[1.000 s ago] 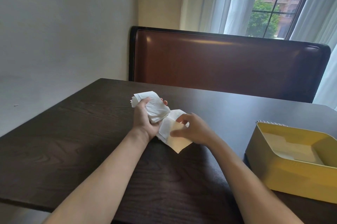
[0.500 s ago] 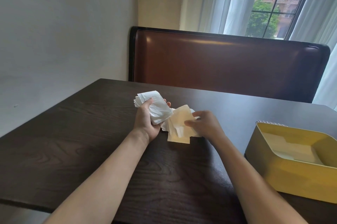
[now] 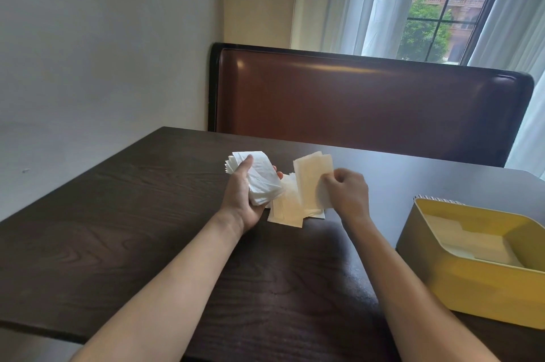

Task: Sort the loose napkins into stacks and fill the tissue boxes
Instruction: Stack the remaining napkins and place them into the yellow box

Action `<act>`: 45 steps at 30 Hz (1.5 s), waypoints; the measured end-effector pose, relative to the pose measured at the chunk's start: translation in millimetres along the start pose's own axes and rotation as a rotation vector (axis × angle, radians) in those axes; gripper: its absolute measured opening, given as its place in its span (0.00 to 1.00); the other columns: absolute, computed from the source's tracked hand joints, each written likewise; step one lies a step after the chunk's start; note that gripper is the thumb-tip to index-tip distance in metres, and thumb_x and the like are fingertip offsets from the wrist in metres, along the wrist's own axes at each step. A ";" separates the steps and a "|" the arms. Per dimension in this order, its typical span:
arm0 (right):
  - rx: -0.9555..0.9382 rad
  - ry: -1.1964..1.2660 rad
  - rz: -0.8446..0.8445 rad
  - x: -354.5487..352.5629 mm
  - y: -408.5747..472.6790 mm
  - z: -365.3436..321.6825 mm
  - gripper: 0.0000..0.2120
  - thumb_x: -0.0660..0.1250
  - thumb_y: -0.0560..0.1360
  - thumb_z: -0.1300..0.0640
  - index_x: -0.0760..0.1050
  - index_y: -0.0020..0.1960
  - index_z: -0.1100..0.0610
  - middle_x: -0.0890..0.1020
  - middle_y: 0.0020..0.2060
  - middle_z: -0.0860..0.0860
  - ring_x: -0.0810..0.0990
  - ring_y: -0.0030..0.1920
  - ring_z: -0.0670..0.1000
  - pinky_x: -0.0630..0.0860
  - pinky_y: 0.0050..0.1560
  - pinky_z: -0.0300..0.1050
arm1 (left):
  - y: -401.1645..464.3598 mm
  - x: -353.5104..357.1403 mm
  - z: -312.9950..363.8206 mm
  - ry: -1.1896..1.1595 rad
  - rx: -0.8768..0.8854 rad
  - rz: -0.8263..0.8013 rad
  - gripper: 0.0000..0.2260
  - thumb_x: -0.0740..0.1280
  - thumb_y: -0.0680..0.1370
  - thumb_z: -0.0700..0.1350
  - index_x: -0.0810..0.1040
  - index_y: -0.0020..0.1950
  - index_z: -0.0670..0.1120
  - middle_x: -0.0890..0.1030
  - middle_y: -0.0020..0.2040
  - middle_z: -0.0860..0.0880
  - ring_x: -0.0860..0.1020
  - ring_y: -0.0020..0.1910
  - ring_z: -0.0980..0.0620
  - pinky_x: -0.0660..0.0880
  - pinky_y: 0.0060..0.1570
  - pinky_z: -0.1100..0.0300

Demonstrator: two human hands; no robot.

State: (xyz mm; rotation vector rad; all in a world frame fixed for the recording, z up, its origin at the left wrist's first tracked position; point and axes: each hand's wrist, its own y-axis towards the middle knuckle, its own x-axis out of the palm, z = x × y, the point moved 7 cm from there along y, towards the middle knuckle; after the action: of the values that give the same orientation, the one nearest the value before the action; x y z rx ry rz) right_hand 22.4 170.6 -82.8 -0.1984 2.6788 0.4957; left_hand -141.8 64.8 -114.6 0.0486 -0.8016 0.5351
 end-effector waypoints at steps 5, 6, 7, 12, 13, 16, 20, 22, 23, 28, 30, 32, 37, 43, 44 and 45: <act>0.092 0.489 -0.005 -2.9 -3.8 -6.1 0.07 0.64 0.80 0.59 0.79 0.44 0.58 0.80 0.42 0.52 0.79 0.45 0.50 0.77 0.43 0.41 | 0.4 8.7 -9.1 0.112 -0.023 -0.097 0.24 0.61 0.80 0.64 0.79 0.57 0.43 0.85 0.47 0.44 0.84 0.47 0.48 0.82 0.50 0.53; 0.098 0.574 -0.055 0.8 -6.5 -10.2 0.07 0.64 0.80 0.60 0.79 0.45 0.57 0.81 0.42 0.52 0.80 0.45 0.50 0.79 0.44 0.43 | -0.8 12.9 -12.4 0.148 -0.027 -0.138 0.27 0.58 0.79 0.66 0.79 0.58 0.44 0.85 0.51 0.43 0.84 0.51 0.47 0.81 0.54 0.52; 0.098 0.654 -0.112 5.4 -9.0 -14.3 0.07 0.64 0.81 0.60 0.79 0.46 0.57 0.82 0.41 0.51 0.81 0.44 0.49 0.80 0.45 0.45 | -3.3 17.7 -15.1 0.181 -0.027 -0.177 0.28 0.55 0.79 0.68 0.79 0.59 0.45 0.85 0.55 0.43 0.84 0.53 0.47 0.80 0.57 0.51; 0.052 0.641 -0.317 29.8 -20.3 -23.9 0.08 0.63 0.81 0.61 0.81 0.50 0.61 0.83 0.38 0.50 0.81 0.39 0.48 0.79 0.40 0.44 | -5.6 26.2 -23.7 0.217 -0.025 -0.328 0.35 0.48 0.75 0.70 0.77 0.66 0.48 0.82 0.63 0.44 0.79 0.64 0.46 0.71 0.70 0.45; 0.048 0.554 -0.320 33.1 -21.0 -22.2 0.08 0.63 0.81 0.61 0.81 0.51 0.61 0.83 0.39 0.50 0.81 0.40 0.48 0.78 0.38 0.42 | -5.4 26.0 -24.9 0.212 -0.027 -0.332 0.35 0.47 0.76 0.70 0.77 0.65 0.47 0.82 0.62 0.44 0.80 0.63 0.46 0.71 0.70 0.45; 0.089 0.407 -0.293 36.0 -19.5 -13.9 0.07 0.65 0.80 0.60 0.82 0.52 0.59 0.84 0.41 0.51 0.82 0.42 0.50 0.80 0.40 0.42 | -5.5 28.8 -27.5 0.221 -0.031 -0.350 0.32 0.53 0.75 0.67 0.76 0.65 0.45 0.82 0.61 0.42 0.80 0.60 0.45 0.73 0.67 0.48; 0.040 0.310 -0.258 33.0 -17.5 -14.1 0.08 0.68 0.78 0.58 0.83 0.42 0.58 0.84 0.38 0.57 0.81 0.39 0.52 0.78 0.40 0.48 | -1.7 25.1 -30.1 0.239 -0.048 -0.309 0.25 0.62 0.79 0.56 0.74 0.68 0.39 0.81 0.61 0.39 0.80 0.60 0.42 0.75 0.66 0.47; 0.013 0.278 -0.222 31.5 -17.2 -14.2 0.10 0.69 0.77 0.56 0.83 0.40 0.60 0.83 0.39 0.61 0.81 0.39 0.54 0.77 0.41 0.49 | 0.4 22.2 -32.1 0.260 -0.052 -0.275 0.17 0.60 0.83 0.49 0.75 0.66 0.40 0.82 0.59 0.40 0.81 0.58 0.43 0.75 0.65 0.47; 0.003 0.270 -0.197 30.0 -16.6 -14.1 0.10 0.70 0.76 0.56 0.83 0.40 0.60 0.84 0.39 0.60 0.81 0.39 0.54 0.77 0.41 0.49 | 0.7 21.9 -33.1 0.263 -0.057 -0.265 0.15 0.59 0.84 0.47 0.75 0.66 0.40 0.82 0.60 0.40 0.80 0.60 0.42 0.73 0.67 0.46; -0.077 0.228 -0.045 12.9 -12.5 -17.9 0.08 0.71 0.76 0.57 0.82 0.40 0.48 0.83 0.35 0.41 0.82 0.38 0.43 0.81 0.41 0.40 | 2.1 18.0 -29.9 0.243 -0.070 -0.216 0.17 0.57 0.85 0.48 0.76 0.67 0.40 0.80 0.65 0.39 0.79 0.62 0.43 0.75 0.65 0.48; -0.087 0.269 -0.070 11.6 -12.5 -20.5 0.08 0.71 0.76 0.58 0.83 0.40 0.49 0.83 0.32 0.43 0.80 0.33 0.39 0.77 0.35 0.34 | 0.2 18.8 -30.7 0.256 -0.074 -0.226 0.16 0.57 0.86 0.48 0.77 0.65 0.41 0.81 0.63 0.39 0.80 0.60 0.43 0.77 0.62 0.50; -0.049 0.333 -0.107 13.9 -12.9 -19.8 0.05 0.70 0.77 0.59 0.84 0.43 0.54 0.83 0.33 0.47 0.78 0.29 0.39 0.74 0.31 0.33 | -0.7 18.4 -29.2 0.255 -0.063 -0.211 0.15 0.57 0.86 0.47 0.77 0.64 0.41 0.82 0.59 0.40 0.82 0.56 0.45 0.79 0.58 0.52; 0.102 0.279 -0.029 9.2 -2.1 8.0 0.03 0.71 0.76 0.57 0.83 0.48 0.54 0.85 0.45 0.51 0.80 0.43 0.45 0.79 0.49 0.44 | 4.8 -1.5 -5.1 0.075 0.022 -0.016 0.13 0.58 0.84 0.48 0.78 0.57 0.41 0.86 0.46 0.40 0.85 0.41 0.45 0.81 0.40 0.53; 0.068 -0.214 -0.270 38.1 -6.6 19.9 0.20 0.76 0.71 0.49 0.80 0.60 0.56 0.81 0.51 0.49 0.79 0.49 0.48 0.76 0.54 0.44 | 6.4 -15.3 -1.8 0.006 0.020 0.112 0.12 0.60 0.84 0.49 0.76 0.56 0.43 0.84 0.45 0.42 0.83 0.42 0.44 0.79 0.36 0.56; 0.071 -0.193 -0.256 38.2 -7.2 19.5 0.16 0.76 0.71 0.50 0.81 0.56 0.56 0.82 0.49 0.49 0.80 0.48 0.48 0.78 0.53 0.45 | 7.8 -15.6 -2.7 0.005 0.012 0.107 0.11 0.61 0.83 0.49 0.76 0.57 0.43 0.84 0.49 0.41 0.83 0.45 0.44 0.78 0.37 0.55; 0.074 -0.150 -0.233 36.6 -7.8 18.3 0.11 0.76 0.71 0.52 0.82 0.51 0.55 0.82 0.46 0.49 0.80 0.46 0.48 0.80 0.52 0.47 | 8.7 -15.6 -2.8 0.005 0.007 0.101 0.11 0.62 0.82 0.48 0.76 0.58 0.43 0.83 0.50 0.41 0.83 0.46 0.44 0.79 0.37 0.55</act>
State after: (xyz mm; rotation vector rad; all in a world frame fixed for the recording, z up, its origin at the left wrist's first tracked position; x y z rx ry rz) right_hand -2.5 167.7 -116.2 -0.4287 2.4820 0.3247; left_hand -153.0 66.2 -128.8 0.0131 -0.8006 0.6329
